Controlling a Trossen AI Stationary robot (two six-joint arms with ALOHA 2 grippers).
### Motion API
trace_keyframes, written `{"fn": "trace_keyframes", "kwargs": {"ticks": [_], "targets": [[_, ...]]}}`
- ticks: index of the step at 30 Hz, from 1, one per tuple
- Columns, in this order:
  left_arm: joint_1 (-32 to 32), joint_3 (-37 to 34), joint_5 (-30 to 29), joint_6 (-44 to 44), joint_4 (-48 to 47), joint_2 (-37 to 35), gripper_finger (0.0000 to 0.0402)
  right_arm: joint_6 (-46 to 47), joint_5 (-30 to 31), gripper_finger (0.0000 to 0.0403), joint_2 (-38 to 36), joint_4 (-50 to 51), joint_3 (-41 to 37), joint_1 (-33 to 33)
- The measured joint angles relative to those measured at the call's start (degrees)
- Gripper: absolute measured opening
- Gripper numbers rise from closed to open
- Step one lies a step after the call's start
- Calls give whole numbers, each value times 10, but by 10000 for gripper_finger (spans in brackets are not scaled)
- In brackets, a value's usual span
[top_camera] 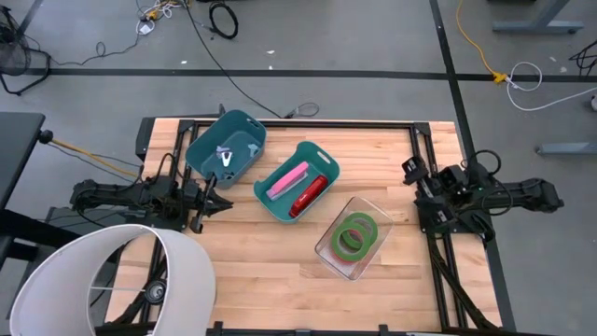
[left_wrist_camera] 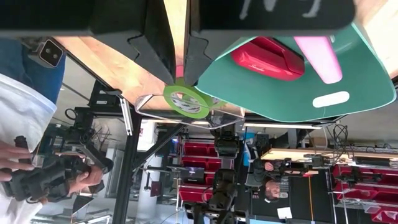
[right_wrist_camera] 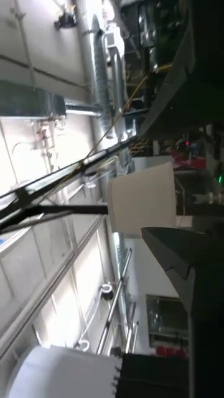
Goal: Pick and place Stapler, Stapler remover, tape
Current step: Return to Home Position
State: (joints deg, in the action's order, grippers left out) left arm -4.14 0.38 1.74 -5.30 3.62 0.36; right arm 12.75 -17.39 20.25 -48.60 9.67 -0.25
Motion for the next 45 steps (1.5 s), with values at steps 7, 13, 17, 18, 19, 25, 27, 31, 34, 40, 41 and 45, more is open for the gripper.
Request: {"fn": "trace_keyframes", "kwargs": {"ticks": [7, 13, 17, 18, 19, 25, 27, 31, 34, 40, 41, 45], "targets": [[0, 0, 0, 0, 0, 0, 37, -50, -54, 239, -26, 30, 0, 2], [0, 0, 0, 0, 0, 0, 37, -62, -134, 239, -51, 101, 0, 2], [0, 0, 0, 0, 0, 0, 37, -71, -117, 239, -57, 156, 0, -5], [0, 0, 0, 0, 0, 0, 37, -62, -103, 239, -57, 164, 0, -6], [0, 0, 0, 0, 0, 0, 37, -51, -86, 239, -57, 170, 0, -8], [0, 0, 0, 0, 0, 0, 37, -33, 7, 228, -63, 217, 0, -12], [0, 0, 0, 0, 0, 0, 37, -38, 30, 216, -71, 242, 0, -12], [0, 0, 0, 0, 0, 0, 37, -49, 66, 189, -88, 285, 0, -12], [0, 0, 0, 0, 0, 0, 37, -49, 83, 165, -97, 312, 0, -13], [0, 0, 0, 0, 0, 0, 37, -58, 90, 111, -127, 366, 0, -13], [0, 0, 0, 0, 0, 0, 37, -63, 90, 102, -135, 375, 0, -13], [0, 0, 0, 0, 0, 0, 37, -90, 90, 76, -168, 410, 0, -13]]}}
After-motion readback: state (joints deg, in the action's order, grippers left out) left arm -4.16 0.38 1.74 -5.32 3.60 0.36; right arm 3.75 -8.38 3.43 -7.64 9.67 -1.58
